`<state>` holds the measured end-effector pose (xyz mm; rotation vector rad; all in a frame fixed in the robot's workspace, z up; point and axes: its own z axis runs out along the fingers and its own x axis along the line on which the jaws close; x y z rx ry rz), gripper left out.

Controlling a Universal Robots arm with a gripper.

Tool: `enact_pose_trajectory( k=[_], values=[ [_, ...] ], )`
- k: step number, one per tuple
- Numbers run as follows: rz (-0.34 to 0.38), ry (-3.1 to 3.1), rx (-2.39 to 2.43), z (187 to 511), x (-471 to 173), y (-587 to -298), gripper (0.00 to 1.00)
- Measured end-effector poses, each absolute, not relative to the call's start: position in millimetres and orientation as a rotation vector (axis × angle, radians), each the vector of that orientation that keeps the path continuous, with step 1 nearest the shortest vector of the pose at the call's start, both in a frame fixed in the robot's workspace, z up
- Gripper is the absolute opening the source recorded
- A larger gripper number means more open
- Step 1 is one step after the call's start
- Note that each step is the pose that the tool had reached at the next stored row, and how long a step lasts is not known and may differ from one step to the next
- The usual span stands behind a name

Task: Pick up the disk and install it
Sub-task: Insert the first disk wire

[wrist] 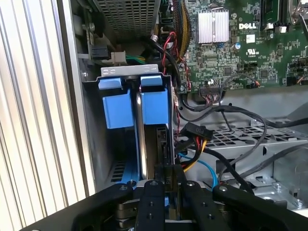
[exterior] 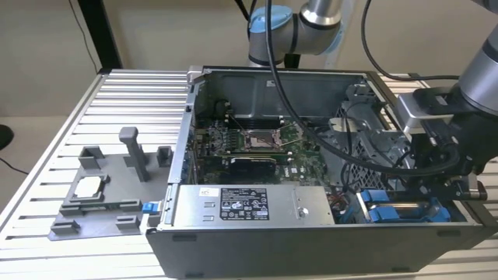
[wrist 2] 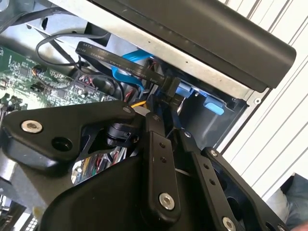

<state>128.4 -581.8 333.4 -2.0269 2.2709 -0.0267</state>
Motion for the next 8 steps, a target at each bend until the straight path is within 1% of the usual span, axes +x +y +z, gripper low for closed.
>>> enact_pose_trajectory(
  k=[8],
  values=[
    [-0.027, 2.272, -2.028, 331.4, 128.3, -581.8, 0.00]
  ],
)
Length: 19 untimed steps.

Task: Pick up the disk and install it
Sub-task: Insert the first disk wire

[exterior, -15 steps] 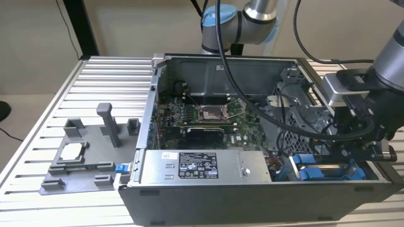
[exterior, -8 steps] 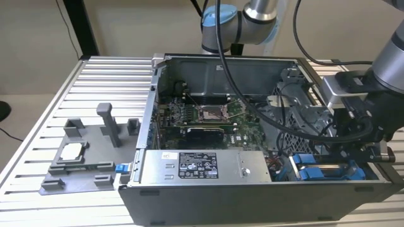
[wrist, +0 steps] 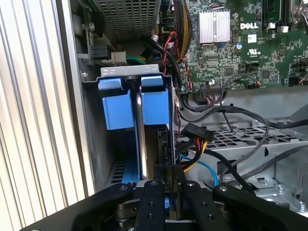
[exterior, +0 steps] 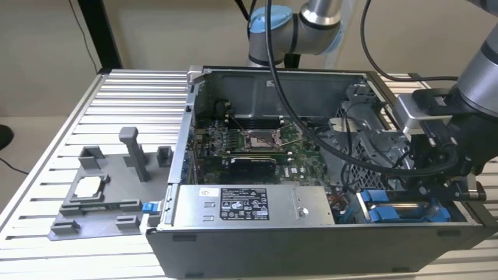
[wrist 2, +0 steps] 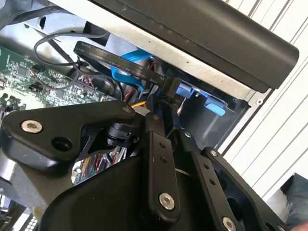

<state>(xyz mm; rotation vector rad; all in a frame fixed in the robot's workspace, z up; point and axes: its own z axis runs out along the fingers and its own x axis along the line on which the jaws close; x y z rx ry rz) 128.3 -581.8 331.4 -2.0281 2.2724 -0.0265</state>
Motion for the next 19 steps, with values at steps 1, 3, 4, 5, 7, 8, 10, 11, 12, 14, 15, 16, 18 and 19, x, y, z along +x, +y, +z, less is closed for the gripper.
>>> enact_pose_trajectory(
  k=[1, 3, 4, 5, 7, 8, 10, 11, 12, 14, 15, 16, 18, 19],
  values=[
    [-0.026, 2.272, -2.028, 331.4, 128.4, -581.8, 0.00],
    [-0.026, 2.272, -2.028, 331.3, 128.3, -581.8, 0.00],
    [-0.026, 2.272, -2.028, 331.3, 128.3, -581.8, 0.00],
    [-0.026, 2.272, -2.028, 331.4, 128.4, -581.8, 0.00],
    [-0.026, 2.273, -2.028, 331.4, 128.3, -581.8, 0.00],
    [-0.026, 2.273, -2.028, 331.3, 128.3, -581.8, 0.00],
    [-0.026, 2.273, -2.028, 331.4, 128.3, -581.8, 0.00],
    [-0.026, 2.273, -2.028, 331.4, 128.4, -581.8, 0.00],
    [-0.026, 2.273, -2.028, 331.3, 128.3, -581.8, 0.00],
    [-0.027, 2.273, -2.028, 330.6, 128.4, -581.9, 0.00],
    [-0.027, 2.273, -2.029, 329.9, 128.4, -581.9, 0.00],
    [-0.027, 2.273, -2.029, 329.4, 128.4, -581.8, 0.00],
    [-0.026, 2.273, -2.028, 329.0, 128.4, -581.8, 0.00],
    [-0.026, 2.273, -2.028, 328.9, 128.3, -581.8, 0.00]
  ],
)
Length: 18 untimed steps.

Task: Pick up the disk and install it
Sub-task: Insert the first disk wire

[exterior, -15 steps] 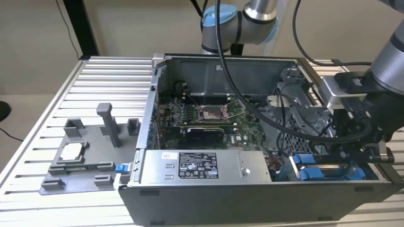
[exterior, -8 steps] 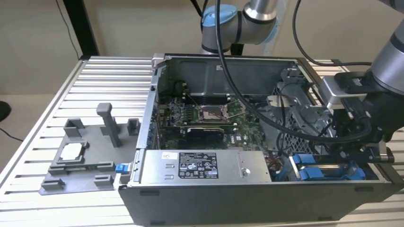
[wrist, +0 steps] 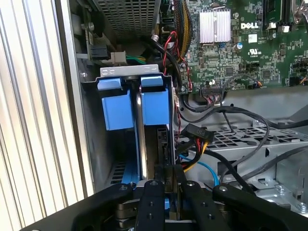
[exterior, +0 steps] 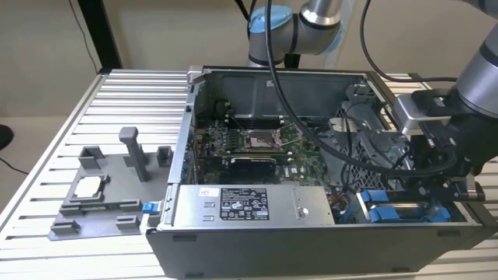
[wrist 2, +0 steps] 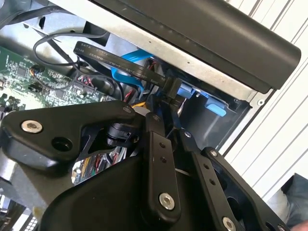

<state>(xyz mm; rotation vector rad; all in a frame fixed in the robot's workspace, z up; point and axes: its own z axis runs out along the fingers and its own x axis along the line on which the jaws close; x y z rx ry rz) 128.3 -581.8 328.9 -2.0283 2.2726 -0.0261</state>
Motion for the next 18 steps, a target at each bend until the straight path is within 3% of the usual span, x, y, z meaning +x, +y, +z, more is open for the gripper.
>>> enact_pose_trajectory(
  k=[5, 6, 18],
  values=[
    [-0.026, 2.273, -2.028, 329, 128, -582, 0.00],
    [-0.026, 2.273, -2.028, 329, 128, -582, 1.00],
    [-0.025, 2.272, -2.028, 353, 128, -582, 1.00]
  ],
)
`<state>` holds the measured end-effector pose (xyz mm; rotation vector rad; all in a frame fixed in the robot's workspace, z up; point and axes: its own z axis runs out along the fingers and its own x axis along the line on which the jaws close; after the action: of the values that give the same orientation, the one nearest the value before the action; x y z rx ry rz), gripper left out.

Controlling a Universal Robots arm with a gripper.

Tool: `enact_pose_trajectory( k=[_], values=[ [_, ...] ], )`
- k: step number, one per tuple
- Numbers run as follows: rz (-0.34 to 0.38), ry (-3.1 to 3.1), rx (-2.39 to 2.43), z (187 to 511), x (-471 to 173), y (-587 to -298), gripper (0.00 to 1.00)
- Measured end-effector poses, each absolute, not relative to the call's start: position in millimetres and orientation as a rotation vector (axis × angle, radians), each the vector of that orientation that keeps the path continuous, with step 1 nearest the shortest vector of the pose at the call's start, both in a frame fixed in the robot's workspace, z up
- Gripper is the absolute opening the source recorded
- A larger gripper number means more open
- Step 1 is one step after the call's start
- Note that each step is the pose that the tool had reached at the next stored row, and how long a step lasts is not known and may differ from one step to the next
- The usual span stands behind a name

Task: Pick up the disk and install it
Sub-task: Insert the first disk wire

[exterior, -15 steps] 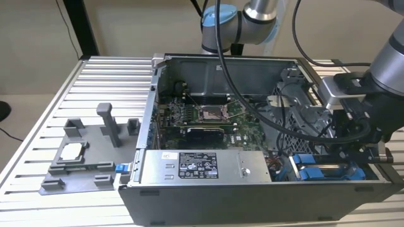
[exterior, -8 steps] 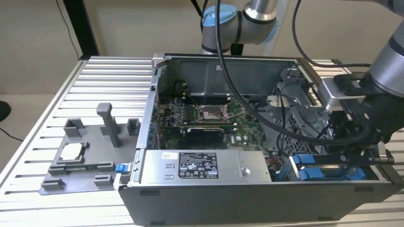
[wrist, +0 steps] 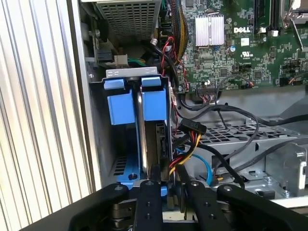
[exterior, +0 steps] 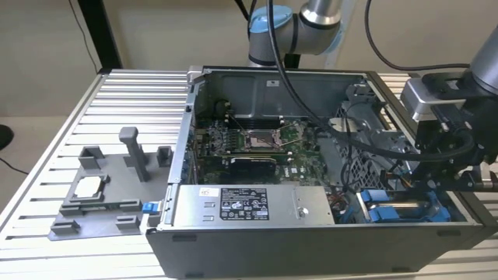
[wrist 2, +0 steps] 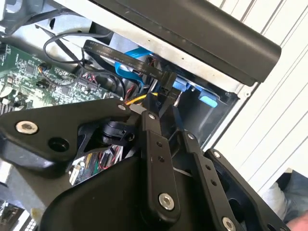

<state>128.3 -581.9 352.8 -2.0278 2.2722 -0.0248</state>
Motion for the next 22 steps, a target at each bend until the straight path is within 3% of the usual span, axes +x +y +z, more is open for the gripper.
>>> enact_pose_trajectory(
  k=[3, 4, 22],
  values=[
    [-0.026, 2.271, -2.027, 352.7, 128.4, -581.9, 1.00],
    [-0.026, 2.271, -2.027, 352.8, 128.4, -581.9, 0.00],
    [-0.021, 2.269, -2.024, 354.4, 130.2, -582.1, 0.00]
  ],
)
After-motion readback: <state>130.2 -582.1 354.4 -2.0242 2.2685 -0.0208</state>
